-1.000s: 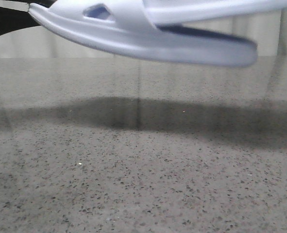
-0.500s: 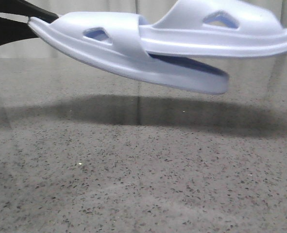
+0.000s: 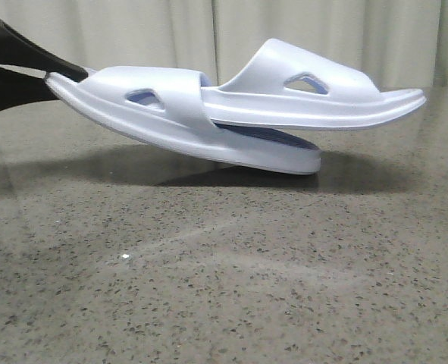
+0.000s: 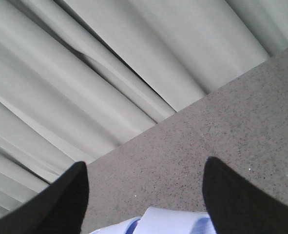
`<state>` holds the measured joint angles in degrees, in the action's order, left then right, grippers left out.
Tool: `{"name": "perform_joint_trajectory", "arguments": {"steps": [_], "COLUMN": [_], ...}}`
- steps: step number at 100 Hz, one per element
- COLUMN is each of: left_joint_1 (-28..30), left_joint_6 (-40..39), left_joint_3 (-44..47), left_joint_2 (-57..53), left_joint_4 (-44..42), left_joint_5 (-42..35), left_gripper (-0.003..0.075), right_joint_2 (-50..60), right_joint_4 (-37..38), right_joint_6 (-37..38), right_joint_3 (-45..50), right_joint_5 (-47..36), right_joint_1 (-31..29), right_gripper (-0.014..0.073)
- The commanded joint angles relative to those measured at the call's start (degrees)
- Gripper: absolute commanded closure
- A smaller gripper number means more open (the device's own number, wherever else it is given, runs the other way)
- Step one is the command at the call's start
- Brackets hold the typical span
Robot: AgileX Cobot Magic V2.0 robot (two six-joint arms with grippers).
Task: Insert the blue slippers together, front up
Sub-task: 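Lower the nested slippers onto the table with both grippers, then open both grippers and lift them away from the slippers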
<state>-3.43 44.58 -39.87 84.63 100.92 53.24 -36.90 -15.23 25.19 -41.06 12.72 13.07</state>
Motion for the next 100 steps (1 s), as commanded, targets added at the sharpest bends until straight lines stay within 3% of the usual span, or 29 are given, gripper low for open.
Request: {"name": "perform_joint_trajectory", "arguments": {"steps": [1, 46, 56, 82, 89, 100], "left_joint_1": [-0.46, -0.46, -0.46, -0.46, -0.46, -0.46], "left_joint_6": [0.08, 2.64, 2.64, 3.77, 5.23, 7.62], "left_joint_3": [-1.43, -1.43, -1.43, -1.43, -1.43, -1.43], "left_joint_2": [-0.63, 0.85, 0.85, 0.85, 0.85, 0.85], "left_joint_4": [5.71, 5.71, 5.71, 5.71, 5.71, 5.71], "left_joint_5": [3.69, 3.25, 2.96, 1.80, 1.80, 0.28], "left_gripper": [0.0704, 0.0688, 0.0606, 0.0223, 0.0177, 0.0174], "right_joint_2": [0.16, 0.16, 0.16, 0.16, 0.16, 0.16], "right_joint_4": [0.55, 0.55, 0.55, 0.55, 0.55, 0.55], "right_joint_6": [-0.68, -0.68, -0.68, -0.68, -0.68, -0.68], "right_joint_3": [-1.94, -1.94, -1.94, -1.94, -1.94, -1.94], "right_joint_5": [-4.08, -4.08, -4.08, -4.08, -4.08, -4.08], "right_joint_1": [-0.49, -0.49, -0.49, -0.49, -0.49, -0.49], "right_gripper": [0.0158, 0.0158, 0.0158, 0.0158, 0.0158, 0.0158]}}
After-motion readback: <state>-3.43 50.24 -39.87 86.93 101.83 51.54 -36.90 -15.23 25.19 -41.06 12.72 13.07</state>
